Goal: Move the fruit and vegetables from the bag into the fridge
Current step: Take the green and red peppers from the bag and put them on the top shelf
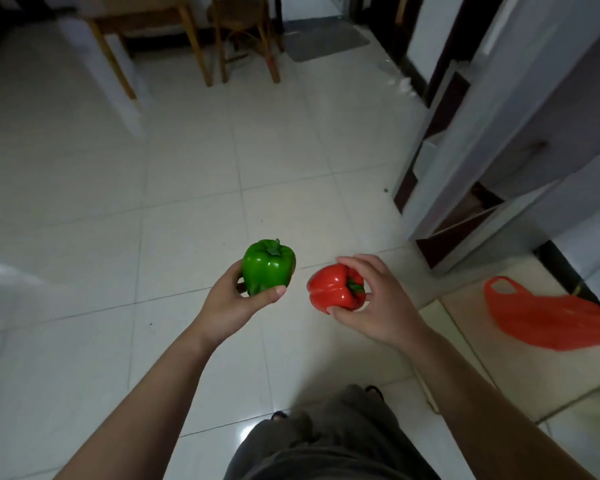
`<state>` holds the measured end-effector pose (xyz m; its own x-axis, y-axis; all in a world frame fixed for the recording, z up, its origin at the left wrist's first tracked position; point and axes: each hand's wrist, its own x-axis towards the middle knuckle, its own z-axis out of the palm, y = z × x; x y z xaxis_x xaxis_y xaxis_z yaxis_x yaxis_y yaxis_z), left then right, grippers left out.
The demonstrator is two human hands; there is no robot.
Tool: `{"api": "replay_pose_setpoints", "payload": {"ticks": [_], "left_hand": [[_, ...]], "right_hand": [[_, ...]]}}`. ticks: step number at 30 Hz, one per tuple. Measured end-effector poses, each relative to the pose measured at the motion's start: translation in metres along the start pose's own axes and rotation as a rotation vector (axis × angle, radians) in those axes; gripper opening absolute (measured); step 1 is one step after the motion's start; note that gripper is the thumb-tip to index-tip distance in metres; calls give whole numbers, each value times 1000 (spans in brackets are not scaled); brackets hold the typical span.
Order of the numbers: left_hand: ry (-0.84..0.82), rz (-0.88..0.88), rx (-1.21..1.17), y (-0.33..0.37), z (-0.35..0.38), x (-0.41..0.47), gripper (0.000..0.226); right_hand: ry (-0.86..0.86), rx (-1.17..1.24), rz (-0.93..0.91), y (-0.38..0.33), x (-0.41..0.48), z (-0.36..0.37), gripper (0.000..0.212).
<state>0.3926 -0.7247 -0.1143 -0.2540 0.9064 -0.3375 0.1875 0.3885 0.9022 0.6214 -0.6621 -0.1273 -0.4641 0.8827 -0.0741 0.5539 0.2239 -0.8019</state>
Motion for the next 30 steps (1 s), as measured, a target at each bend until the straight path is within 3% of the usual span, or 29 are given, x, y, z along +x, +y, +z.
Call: {"api": "replay_pose_setpoints", "payload": {"ticks": [9, 16, 25, 30], "left_hand": [[169, -49, -80, -17, -92, 28, 60], [196, -19, -81, 8, -133, 129, 62], [35, 73, -82, 107, -133, 319, 63], [-72, 103, -104, 145, -121, 403, 67]], "right_hand": [[-135, -86, -120, -69, 93, 50, 82], [-148, -81, -119, -86, 201, 60, 89], [56, -56, -158, -82, 371, -7, 70], [190, -36, -100, -72, 433, -41, 75]]}}
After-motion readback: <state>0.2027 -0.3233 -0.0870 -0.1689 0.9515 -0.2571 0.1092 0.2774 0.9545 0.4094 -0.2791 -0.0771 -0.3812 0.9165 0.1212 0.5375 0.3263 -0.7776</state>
